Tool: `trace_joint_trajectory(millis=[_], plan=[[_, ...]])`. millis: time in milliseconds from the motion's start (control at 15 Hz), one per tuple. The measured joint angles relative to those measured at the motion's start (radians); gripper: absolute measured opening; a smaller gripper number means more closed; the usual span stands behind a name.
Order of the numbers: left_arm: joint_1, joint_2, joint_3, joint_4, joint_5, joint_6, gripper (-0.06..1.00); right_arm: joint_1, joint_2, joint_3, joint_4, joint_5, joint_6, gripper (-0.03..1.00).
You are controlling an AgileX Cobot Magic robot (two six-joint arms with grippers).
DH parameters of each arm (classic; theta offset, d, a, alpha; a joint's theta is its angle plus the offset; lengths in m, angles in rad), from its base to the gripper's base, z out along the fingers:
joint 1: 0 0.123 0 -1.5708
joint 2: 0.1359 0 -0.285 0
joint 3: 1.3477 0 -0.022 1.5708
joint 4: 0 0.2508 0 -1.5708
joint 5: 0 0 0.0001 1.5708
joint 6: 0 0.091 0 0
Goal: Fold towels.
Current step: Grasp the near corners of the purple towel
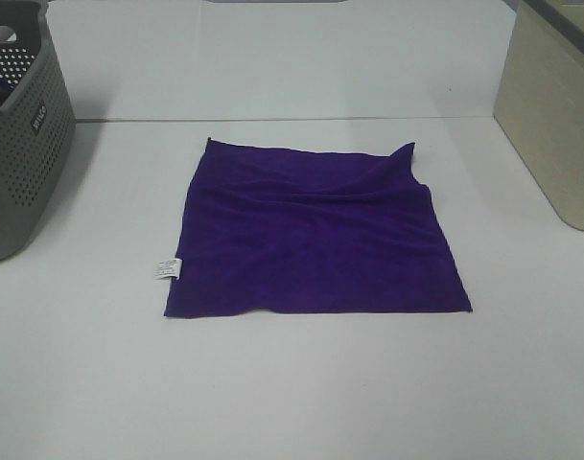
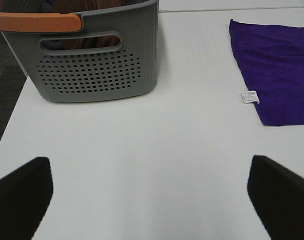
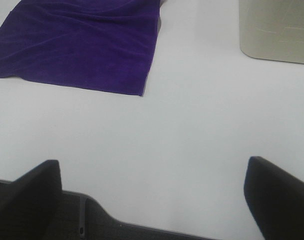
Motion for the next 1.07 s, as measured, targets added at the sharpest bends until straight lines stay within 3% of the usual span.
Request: trace_joint_trajectory(millis=[1067], plan=[[0.000, 0.004, 0.000, 0.000, 0.000, 0.000, 0.99, 0.000, 0.004, 0.000, 0.001, 0.002, 0.004, 0.96]])
